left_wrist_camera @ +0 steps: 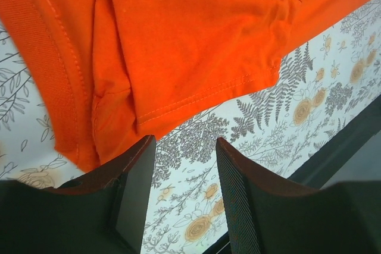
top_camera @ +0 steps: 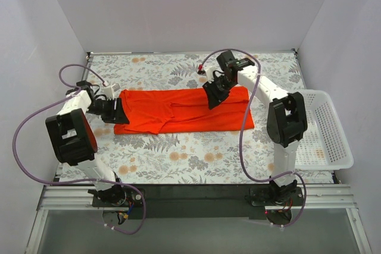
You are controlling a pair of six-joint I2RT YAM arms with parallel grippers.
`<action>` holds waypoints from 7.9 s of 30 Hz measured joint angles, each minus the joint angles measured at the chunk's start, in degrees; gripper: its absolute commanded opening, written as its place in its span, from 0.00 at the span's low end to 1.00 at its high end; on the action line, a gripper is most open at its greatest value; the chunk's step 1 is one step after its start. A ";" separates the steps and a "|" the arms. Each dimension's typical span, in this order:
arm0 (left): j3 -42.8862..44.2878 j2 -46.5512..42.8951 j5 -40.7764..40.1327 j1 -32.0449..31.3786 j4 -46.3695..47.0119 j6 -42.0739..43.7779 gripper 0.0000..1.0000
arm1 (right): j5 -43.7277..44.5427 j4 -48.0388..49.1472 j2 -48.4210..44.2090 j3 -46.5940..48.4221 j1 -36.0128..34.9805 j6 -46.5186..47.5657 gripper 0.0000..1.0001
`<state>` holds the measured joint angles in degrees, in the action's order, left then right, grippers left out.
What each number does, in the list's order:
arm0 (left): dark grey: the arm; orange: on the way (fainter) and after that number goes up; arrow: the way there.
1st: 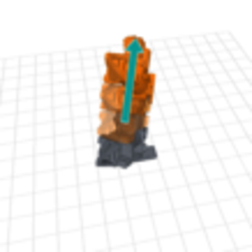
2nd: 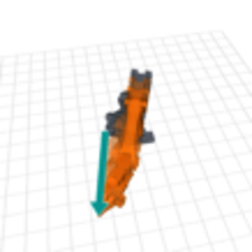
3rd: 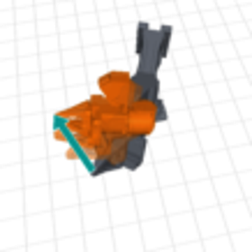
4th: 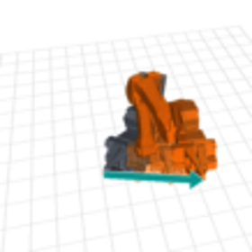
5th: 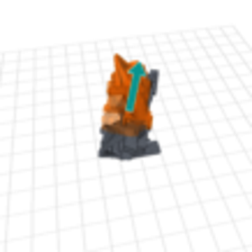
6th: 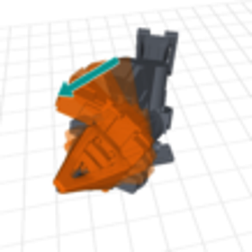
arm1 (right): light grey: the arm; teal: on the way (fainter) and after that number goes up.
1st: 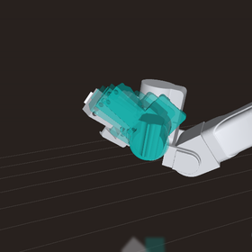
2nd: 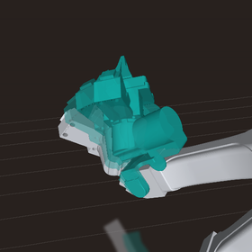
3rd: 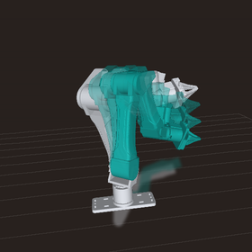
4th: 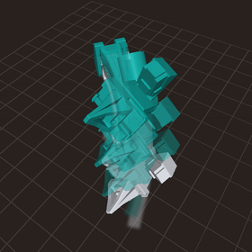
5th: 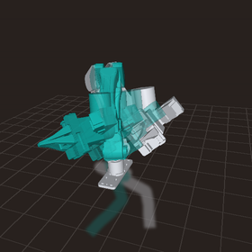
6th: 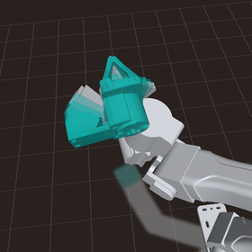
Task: Fold and stack the t-shirts
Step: Fold the tshirt
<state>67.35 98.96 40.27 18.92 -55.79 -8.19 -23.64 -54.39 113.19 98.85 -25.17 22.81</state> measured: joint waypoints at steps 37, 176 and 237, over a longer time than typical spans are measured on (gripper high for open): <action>-4.28 3.04 -8.35 -1.88 8.33 -9.42 0.40 | -5.33 59.78 10.45 -18.69 -24.96 -61.79 0.53; 33.88 27.43 -16.37 -30.27 14.71 -25.92 0.30 | 0.61 15.23 2.21 -8.70 3.89 -7.74 0.19; 27.80 18.27 -18.91 -14.82 14.08 -22.80 0.42 | 16.98 10.86 9.25 -2.80 4.15 6.64 0.20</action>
<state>95.15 117.23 21.37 4.10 -41.71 -30.98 -6.66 -43.53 122.43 96.05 -21.02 29.45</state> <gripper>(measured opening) 0.418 0.214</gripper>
